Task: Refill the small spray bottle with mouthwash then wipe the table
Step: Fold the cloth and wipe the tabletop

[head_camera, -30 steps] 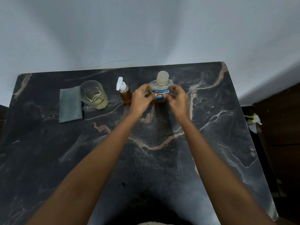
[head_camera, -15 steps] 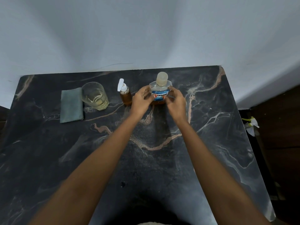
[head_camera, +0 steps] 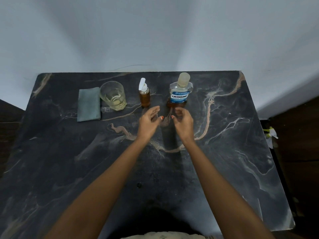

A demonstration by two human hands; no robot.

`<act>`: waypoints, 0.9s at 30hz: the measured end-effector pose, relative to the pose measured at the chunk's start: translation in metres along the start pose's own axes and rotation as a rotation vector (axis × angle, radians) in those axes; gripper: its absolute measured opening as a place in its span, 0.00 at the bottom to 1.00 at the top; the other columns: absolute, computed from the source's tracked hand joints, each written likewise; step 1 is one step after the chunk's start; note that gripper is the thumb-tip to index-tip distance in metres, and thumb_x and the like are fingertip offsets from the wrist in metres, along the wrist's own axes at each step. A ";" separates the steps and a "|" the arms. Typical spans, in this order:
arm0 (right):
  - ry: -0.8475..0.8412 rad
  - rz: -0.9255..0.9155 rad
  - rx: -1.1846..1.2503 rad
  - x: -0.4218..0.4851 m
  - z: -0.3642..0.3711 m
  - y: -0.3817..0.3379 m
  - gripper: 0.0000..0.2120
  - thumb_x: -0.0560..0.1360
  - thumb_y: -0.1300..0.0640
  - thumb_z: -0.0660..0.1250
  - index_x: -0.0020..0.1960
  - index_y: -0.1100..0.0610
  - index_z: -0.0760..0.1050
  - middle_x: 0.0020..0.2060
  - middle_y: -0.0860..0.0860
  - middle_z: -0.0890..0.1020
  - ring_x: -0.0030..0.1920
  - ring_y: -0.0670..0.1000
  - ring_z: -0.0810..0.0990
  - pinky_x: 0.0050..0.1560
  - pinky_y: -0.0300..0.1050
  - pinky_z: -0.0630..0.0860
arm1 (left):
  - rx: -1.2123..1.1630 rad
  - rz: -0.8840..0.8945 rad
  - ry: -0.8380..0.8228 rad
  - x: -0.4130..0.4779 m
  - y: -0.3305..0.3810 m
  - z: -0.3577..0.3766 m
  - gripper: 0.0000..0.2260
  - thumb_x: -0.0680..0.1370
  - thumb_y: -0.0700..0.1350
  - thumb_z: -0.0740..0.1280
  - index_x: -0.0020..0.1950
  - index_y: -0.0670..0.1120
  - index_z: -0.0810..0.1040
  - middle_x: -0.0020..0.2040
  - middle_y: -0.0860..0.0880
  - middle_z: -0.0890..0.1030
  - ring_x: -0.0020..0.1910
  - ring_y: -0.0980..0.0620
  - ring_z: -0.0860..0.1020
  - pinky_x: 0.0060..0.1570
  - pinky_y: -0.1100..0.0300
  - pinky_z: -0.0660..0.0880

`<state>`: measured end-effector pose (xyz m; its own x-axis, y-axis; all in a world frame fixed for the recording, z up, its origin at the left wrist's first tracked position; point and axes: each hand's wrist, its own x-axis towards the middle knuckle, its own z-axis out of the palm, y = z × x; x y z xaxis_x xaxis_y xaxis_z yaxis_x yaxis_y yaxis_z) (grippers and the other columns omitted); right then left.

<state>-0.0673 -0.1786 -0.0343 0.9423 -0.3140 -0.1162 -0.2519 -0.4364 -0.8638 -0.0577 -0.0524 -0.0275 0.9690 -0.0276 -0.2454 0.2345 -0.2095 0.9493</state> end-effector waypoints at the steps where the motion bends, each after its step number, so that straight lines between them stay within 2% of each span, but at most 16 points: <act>1: -0.017 -0.006 -0.009 -0.003 0.005 -0.001 0.15 0.72 0.66 0.66 0.58 0.61 0.72 0.54 0.57 0.77 0.53 0.52 0.76 0.57 0.43 0.73 | 0.000 0.007 0.010 -0.003 -0.004 -0.006 0.20 0.73 0.34 0.66 0.64 0.41 0.70 0.64 0.44 0.75 0.63 0.51 0.72 0.63 0.62 0.67; 4: -0.072 -0.017 -0.019 -0.014 0.023 -0.009 0.13 0.73 0.65 0.66 0.58 0.61 0.73 0.54 0.57 0.77 0.50 0.49 0.75 0.54 0.40 0.73 | 0.007 0.025 0.046 -0.011 -0.015 -0.028 0.19 0.73 0.34 0.67 0.63 0.41 0.71 0.62 0.44 0.76 0.61 0.52 0.74 0.63 0.62 0.68; 6: -0.107 -0.025 -0.013 -0.020 0.038 -0.015 0.12 0.73 0.65 0.66 0.56 0.61 0.73 0.54 0.56 0.77 0.52 0.49 0.76 0.56 0.43 0.74 | 0.010 0.026 0.070 -0.015 -0.021 -0.044 0.19 0.73 0.35 0.67 0.63 0.41 0.71 0.60 0.45 0.77 0.60 0.53 0.74 0.62 0.63 0.68; 10: -0.186 -0.033 -0.005 -0.033 0.072 -0.029 0.12 0.73 0.64 0.66 0.56 0.59 0.74 0.53 0.56 0.78 0.53 0.51 0.77 0.58 0.46 0.75 | 0.027 0.029 0.138 -0.019 -0.030 -0.081 0.17 0.73 0.34 0.67 0.61 0.40 0.73 0.55 0.49 0.77 0.57 0.55 0.75 0.55 0.74 0.70; 16: -0.276 -0.053 -0.003 -0.047 0.129 -0.057 0.10 0.72 0.65 0.67 0.53 0.61 0.75 0.50 0.57 0.80 0.51 0.53 0.79 0.56 0.48 0.76 | 0.021 0.007 0.342 -0.020 -0.049 -0.143 0.11 0.74 0.34 0.66 0.56 0.42 0.76 0.50 0.48 0.79 0.50 0.55 0.77 0.52 0.71 0.73; 19: -0.322 -0.051 -0.019 -0.049 0.158 -0.072 0.10 0.72 0.65 0.67 0.53 0.60 0.75 0.49 0.57 0.81 0.51 0.53 0.79 0.55 0.47 0.76 | 0.057 -0.026 0.448 -0.013 -0.060 -0.177 0.11 0.74 0.35 0.66 0.56 0.40 0.77 0.51 0.45 0.80 0.51 0.53 0.78 0.56 0.62 0.73; 24: -0.374 -0.122 -0.087 -0.047 0.207 -0.092 0.12 0.72 0.64 0.67 0.56 0.61 0.74 0.54 0.58 0.77 0.55 0.55 0.76 0.58 0.52 0.74 | 0.189 -0.077 0.499 0.012 -0.072 -0.223 0.13 0.74 0.37 0.66 0.58 0.41 0.75 0.57 0.42 0.78 0.56 0.48 0.76 0.59 0.54 0.73; 27: -0.354 -0.109 -0.159 -0.040 0.230 -0.101 0.14 0.74 0.61 0.65 0.59 0.60 0.70 0.58 0.58 0.74 0.57 0.57 0.74 0.57 0.55 0.73 | 0.227 -0.092 0.510 0.028 -0.074 -0.237 0.13 0.74 0.36 0.65 0.58 0.39 0.75 0.57 0.41 0.78 0.55 0.47 0.76 0.55 0.58 0.73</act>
<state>-0.0290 0.0725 -0.0551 0.9762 0.0389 -0.2132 -0.1508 -0.5847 -0.7971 -0.0295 0.1944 -0.0579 0.8733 0.4649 -0.1456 0.3519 -0.3953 0.8484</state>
